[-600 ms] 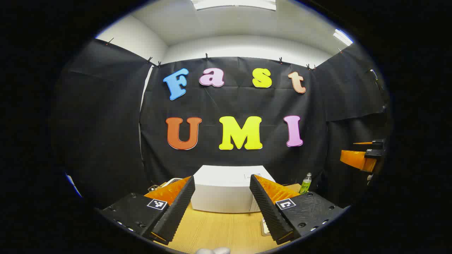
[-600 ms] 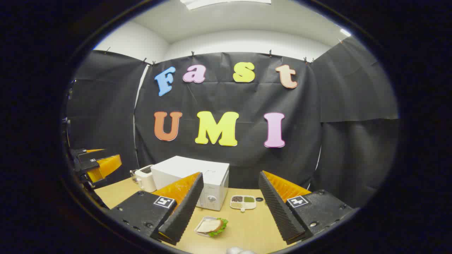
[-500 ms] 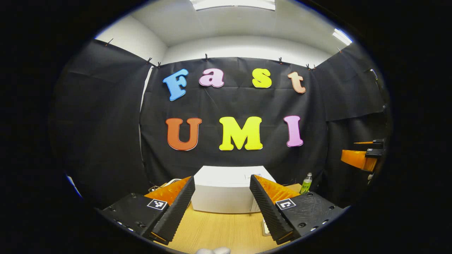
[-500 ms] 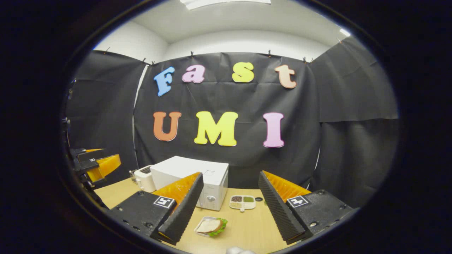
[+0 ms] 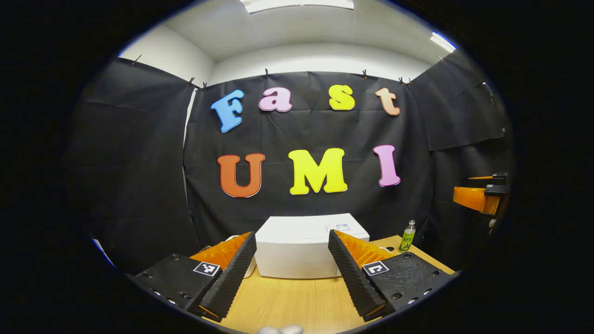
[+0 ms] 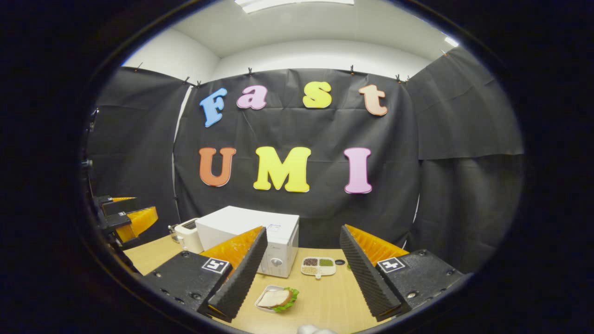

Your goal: Open the microwave oven with the left hand, put the food in, and close the microwave oven.

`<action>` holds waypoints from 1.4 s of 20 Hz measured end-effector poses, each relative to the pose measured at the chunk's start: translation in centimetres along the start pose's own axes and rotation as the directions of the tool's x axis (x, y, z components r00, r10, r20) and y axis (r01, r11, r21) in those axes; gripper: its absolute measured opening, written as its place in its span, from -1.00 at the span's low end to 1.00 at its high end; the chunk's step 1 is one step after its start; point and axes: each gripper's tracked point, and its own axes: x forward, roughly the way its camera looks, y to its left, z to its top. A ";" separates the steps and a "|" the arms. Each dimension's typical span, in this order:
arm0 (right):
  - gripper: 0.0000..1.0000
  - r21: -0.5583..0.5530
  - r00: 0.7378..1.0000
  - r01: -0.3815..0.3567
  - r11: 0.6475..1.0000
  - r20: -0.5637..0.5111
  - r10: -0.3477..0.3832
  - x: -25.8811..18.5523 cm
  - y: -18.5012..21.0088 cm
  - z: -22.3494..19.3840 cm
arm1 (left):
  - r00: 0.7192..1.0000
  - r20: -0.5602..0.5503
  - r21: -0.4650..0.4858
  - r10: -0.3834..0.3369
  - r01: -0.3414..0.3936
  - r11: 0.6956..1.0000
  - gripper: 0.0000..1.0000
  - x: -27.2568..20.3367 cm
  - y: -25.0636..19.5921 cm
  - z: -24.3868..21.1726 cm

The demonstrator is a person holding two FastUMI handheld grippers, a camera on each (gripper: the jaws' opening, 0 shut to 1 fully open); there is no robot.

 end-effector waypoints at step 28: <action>0.84 -0.083 0.980 0.160 0.984 -0.108 -0.168 -1.0 -7.9 -0.1 | 0.970 -0.192 -0.075 -0.148 0.136 0.988 0.72 24.5 -16.3 -24.8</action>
